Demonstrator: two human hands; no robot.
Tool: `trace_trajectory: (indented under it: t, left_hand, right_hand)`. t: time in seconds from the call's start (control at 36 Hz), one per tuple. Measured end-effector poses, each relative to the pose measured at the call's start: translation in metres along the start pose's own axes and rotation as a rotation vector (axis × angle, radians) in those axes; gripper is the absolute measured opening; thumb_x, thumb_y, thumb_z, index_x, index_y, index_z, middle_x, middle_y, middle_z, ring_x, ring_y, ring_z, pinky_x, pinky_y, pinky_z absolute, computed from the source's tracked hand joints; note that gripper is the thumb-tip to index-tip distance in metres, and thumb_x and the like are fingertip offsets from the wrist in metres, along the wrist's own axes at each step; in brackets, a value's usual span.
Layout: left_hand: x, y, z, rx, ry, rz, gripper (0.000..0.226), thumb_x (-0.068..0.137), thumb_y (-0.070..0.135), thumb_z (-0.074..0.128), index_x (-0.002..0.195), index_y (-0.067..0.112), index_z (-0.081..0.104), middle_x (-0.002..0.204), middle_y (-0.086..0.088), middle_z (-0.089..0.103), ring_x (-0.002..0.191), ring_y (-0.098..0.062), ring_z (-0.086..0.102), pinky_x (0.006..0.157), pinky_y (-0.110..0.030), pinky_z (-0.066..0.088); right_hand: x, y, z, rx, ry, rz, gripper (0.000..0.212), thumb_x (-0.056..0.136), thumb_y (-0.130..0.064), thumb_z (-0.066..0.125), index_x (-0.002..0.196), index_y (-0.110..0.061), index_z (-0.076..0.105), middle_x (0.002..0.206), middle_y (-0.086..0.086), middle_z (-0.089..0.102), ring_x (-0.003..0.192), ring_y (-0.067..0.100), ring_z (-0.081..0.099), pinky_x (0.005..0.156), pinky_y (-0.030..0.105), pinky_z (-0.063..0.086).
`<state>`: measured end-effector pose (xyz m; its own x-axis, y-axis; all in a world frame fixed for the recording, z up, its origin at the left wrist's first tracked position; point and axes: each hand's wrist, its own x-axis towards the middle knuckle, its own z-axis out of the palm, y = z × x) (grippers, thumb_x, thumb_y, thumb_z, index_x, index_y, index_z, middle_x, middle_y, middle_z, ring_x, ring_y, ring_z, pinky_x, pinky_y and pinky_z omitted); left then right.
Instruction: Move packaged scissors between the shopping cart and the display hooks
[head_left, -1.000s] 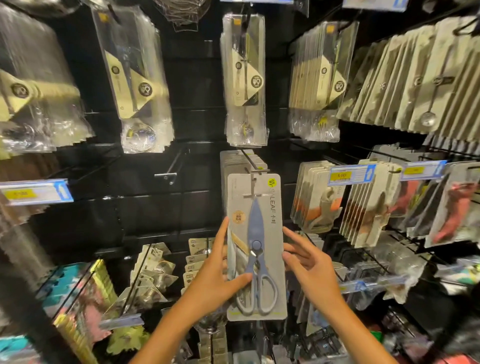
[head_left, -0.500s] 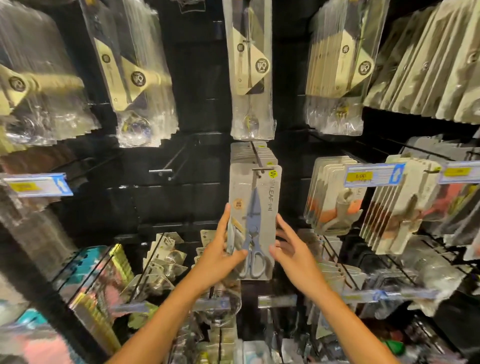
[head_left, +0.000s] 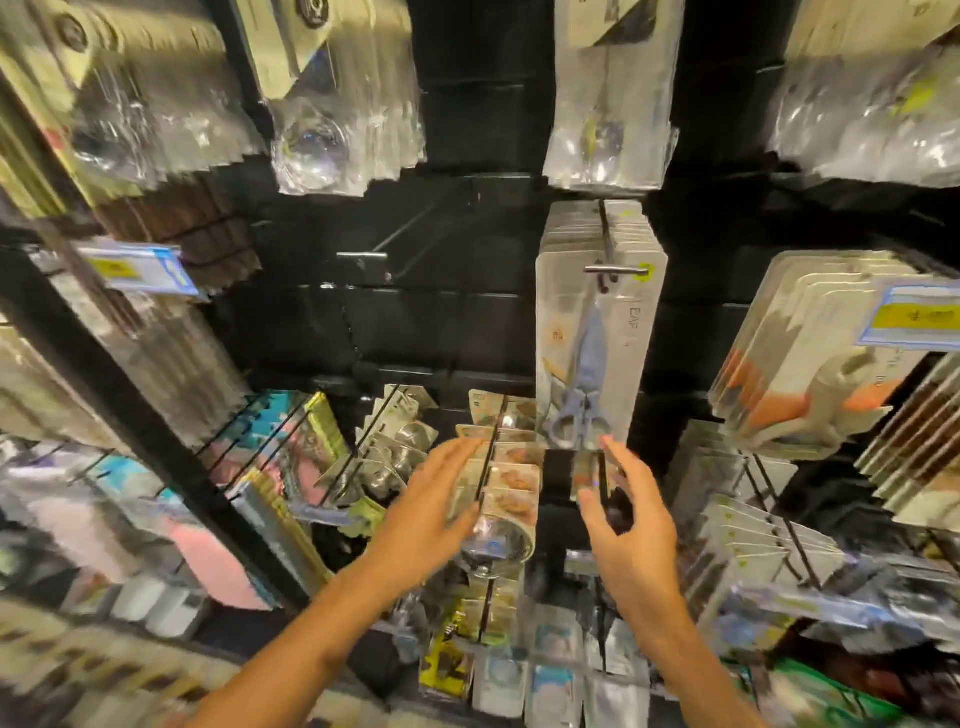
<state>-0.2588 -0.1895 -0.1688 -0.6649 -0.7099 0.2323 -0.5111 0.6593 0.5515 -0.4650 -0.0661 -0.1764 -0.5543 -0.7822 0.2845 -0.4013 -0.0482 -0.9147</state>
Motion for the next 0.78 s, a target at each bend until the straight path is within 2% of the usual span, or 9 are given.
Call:
trace_trajectory:
  t: [0.08, 0.14, 0.22, 0.31, 0.42, 0.53, 0.58, 0.67, 0.78]
  left_hand:
    - [-0.037, -0.03, -0.009, 0.079, -0.015, -0.048, 0.072, 0.102, 0.029, 0.057, 0.159, 0.041, 0.016, 0.161, 0.026, 0.011, 0.145, 0.017, 0.003, 0.111, 0.0, 0.003]
    - [-0.062, -0.049, -0.019, 0.13, -0.022, -0.073, 0.071, 0.102, 0.031, 0.057, 0.159, 0.04, 0.017, 0.164, 0.023, 0.011, 0.149, 0.006, 0.01, 0.115, -0.006, 0.007]
    - [-0.105, -0.074, -0.036, 0.172, -0.009, -0.104, 0.067, 0.101, 0.031, 0.058, 0.159, 0.035, 0.025, 0.165, 0.012, 0.023, 0.151, -0.007, 0.023, 0.121, -0.024, 0.024]
    - [-0.154, -0.101, -0.053, 0.263, 0.001, -0.121, 0.066, 0.099, 0.028, 0.062, 0.158, 0.027, 0.032, 0.163, 0.006, 0.029, 0.149, -0.014, 0.028, 0.12, -0.025, 0.027]
    - [-0.221, -0.135, -0.081, 0.294, 0.032, -0.247, 0.06, 0.097, 0.032, 0.057, 0.154, 0.025, 0.039, 0.159, 0.001, 0.037, 0.144, -0.024, 0.041, 0.113, -0.044, 0.044]
    - [-0.302, -0.157, -0.113, 0.315, 0.081, -0.287, 0.06, 0.095, 0.034, 0.049, 0.153, 0.022, 0.039, 0.154, 0.0, 0.043, 0.139, -0.025, 0.044, 0.105, -0.033, 0.049]
    - [-0.347, -0.173, -0.125, 0.287, 0.101, -0.408, 0.063, 0.095, 0.034, 0.056, 0.155, 0.026, 0.037, 0.16, 0.002, 0.037, 0.149, -0.026, 0.035, 0.116, -0.042, 0.039]
    - [-0.421, -0.202, -0.14, 0.262, 0.092, -0.567, 0.064, 0.099, 0.046, 0.046, 0.158, 0.031, 0.028, 0.166, 0.005, 0.023, 0.155, -0.019, 0.019, 0.125, -0.043, 0.024]
    - [-0.511, -0.226, -0.165, 0.206, 0.106, -0.733, 0.06, 0.102, 0.052, 0.037, 0.157, 0.042, 0.017, 0.164, 0.016, 0.01, 0.155, -0.014, 0.008, 0.125, -0.042, 0.021]
  right_hand:
    - [-0.012, -0.001, 0.027, -0.077, -0.167, -0.052, 0.043, 0.098, -0.029, 0.06, 0.139, -0.038, 0.051, 0.145, -0.019, 0.048, 0.139, 0.003, 0.04, 0.117, 0.035, 0.035]
    - [-0.018, -0.001, 0.051, -0.138, -0.295, -0.124, 0.04, 0.099, -0.03, 0.059, 0.138, -0.036, 0.052, 0.146, -0.016, 0.049, 0.141, 0.007, 0.04, 0.117, 0.039, 0.038]
    - [-0.031, -0.007, 0.09, -0.172, -0.511, -0.129, 0.044, 0.1, -0.031, 0.058, 0.134, -0.054, 0.042, 0.142, -0.025, 0.042, 0.131, -0.006, 0.037, 0.11, 0.031, 0.041]
    - [-0.049, -0.02, 0.129, -0.228, -0.689, -0.167, 0.047, 0.101, -0.035, 0.056, 0.125, -0.069, 0.033, 0.138, -0.026, 0.044, 0.112, -0.004, 0.047, 0.096, 0.023, 0.044]
    - [-0.082, -0.037, 0.182, -0.279, -0.853, -0.292, 0.045, 0.101, -0.028, 0.056, 0.134, -0.055, 0.04, 0.129, -0.046, 0.03, 0.117, -0.018, 0.037, 0.101, 0.003, 0.025]
    - [-0.124, -0.062, 0.243, -0.311, -0.938, -0.38, 0.045, 0.098, -0.026, 0.064, 0.138, -0.04, 0.05, 0.13, -0.044, 0.032, 0.125, -0.015, 0.034, 0.103, -0.003, 0.021]
    - [-0.149, -0.076, 0.276, -0.35, -1.02, -0.397, 0.045, 0.098, -0.03, 0.063, 0.141, -0.037, 0.049, 0.131, -0.04, 0.036, 0.126, -0.014, 0.034, 0.104, 0.0, 0.026]
    - [-0.186, -0.095, 0.326, -0.409, -1.112, -0.437, 0.046, 0.098, -0.04, 0.06, 0.141, -0.042, 0.046, 0.132, -0.041, 0.031, 0.126, -0.014, 0.033, 0.098, -0.005, 0.02]
    - [-0.234, -0.121, 0.389, -0.425, -1.282, -0.49, 0.045, 0.098, -0.047, 0.056, 0.141, -0.043, 0.044, 0.137, -0.034, 0.037, 0.132, -0.005, 0.035, 0.11, 0.012, 0.028]
